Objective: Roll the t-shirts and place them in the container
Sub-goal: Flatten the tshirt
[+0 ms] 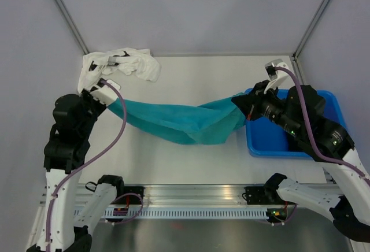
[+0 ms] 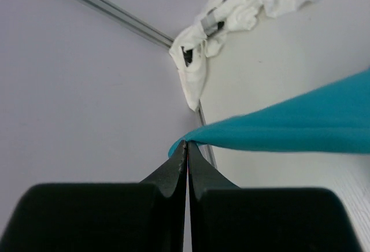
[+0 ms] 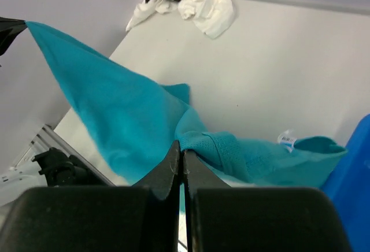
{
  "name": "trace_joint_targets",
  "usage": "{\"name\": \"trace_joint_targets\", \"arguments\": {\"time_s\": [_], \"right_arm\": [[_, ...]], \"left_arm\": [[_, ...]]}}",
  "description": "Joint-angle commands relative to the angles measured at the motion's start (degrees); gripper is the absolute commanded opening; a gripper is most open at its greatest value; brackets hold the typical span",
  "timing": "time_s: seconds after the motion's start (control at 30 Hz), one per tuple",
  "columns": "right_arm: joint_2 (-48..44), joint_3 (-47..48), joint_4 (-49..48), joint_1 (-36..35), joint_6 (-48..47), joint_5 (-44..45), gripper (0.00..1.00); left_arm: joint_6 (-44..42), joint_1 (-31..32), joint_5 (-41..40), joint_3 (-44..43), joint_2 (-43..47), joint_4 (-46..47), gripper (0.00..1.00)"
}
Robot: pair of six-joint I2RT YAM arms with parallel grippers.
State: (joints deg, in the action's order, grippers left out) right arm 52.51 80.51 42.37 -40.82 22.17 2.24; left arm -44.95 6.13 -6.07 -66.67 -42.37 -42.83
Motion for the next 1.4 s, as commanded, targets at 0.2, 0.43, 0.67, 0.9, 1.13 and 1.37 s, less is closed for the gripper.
{"name": "trace_joint_targets", "arguments": {"time_s": [0.2,0.43,0.67,0.9,1.13,1.37], "right_arm": [[23.90,18.60,-2.02,6.35,-7.68,1.56,0.00],[50.65,59.33,-2.30,17.61,-3.55,-10.41,0.00],[47.26,53.90,-14.15,25.95,3.67,-17.79,0.00],[33.28,20.35,-24.14,26.58,5.16,-22.09,0.00],[26.95,-13.86,-27.25,25.27,5.68,-20.27,0.00],[22.38,-31.63,-32.62,17.71,10.96,-17.10,0.00]], "left_arm": [[9.87,-0.33,-9.75,-11.53,-17.88,13.01,0.02],[14.10,-4.72,-10.20,-31.04,-34.33,17.07,0.02],[14.19,-12.45,-3.97,-42.05,-37.71,16.73,0.02],[5.68,-12.63,9.22,-20.90,-31.21,16.81,0.02],[-2.86,-12.55,14.85,8.79,-22.33,19.54,0.02],[-3.13,-12.55,16.17,25.97,-14.33,16.47,0.02]]}}
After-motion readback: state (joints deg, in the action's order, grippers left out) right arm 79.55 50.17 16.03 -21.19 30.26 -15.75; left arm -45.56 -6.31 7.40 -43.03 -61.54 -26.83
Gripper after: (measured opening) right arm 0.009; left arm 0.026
